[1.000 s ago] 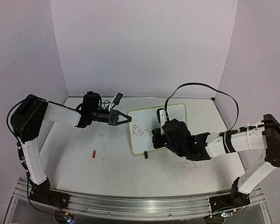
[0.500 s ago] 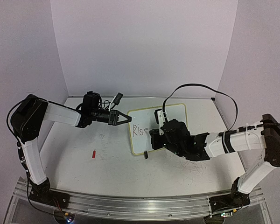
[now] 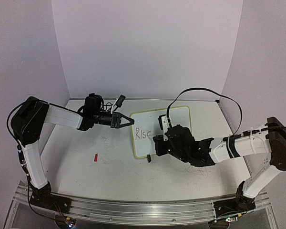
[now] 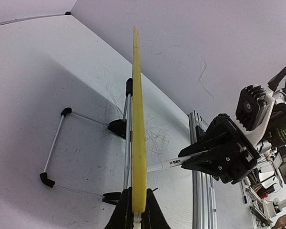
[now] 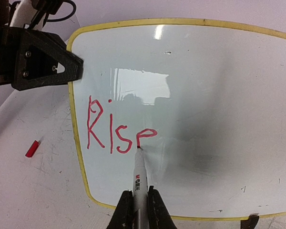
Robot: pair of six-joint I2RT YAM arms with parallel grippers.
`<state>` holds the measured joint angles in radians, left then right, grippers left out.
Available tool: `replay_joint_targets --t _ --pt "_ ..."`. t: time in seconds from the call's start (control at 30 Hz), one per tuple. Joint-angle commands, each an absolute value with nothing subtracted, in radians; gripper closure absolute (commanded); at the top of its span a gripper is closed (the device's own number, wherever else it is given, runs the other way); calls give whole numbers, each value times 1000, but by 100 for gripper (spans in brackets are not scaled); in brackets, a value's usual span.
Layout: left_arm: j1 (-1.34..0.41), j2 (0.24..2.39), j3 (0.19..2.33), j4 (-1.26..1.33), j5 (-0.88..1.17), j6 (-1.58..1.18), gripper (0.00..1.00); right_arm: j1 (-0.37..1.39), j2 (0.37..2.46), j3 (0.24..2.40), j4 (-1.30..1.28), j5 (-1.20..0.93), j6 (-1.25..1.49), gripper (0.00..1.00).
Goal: Write a sentence on the whiteboard
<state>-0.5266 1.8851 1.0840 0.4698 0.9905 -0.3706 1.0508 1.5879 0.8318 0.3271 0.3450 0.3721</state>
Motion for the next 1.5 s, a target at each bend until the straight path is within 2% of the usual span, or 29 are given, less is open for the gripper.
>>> replay_joint_targets --t 0.0,0.37,0.7,1.47 --pt "-537 1851 1081 471 1037 -399 100 1045 1581 819 312 372 384 100" --pt "-537 1855 1080 471 1037 -399 100 1045 1553 838 272 450 382 100" --pt "-537 1854 1082 471 1037 -399 100 1045 1470 778 365 360 344 100" --pt "-536 1851 1080 471 1039 -399 100 1038 1561 827 334 427 343 100"
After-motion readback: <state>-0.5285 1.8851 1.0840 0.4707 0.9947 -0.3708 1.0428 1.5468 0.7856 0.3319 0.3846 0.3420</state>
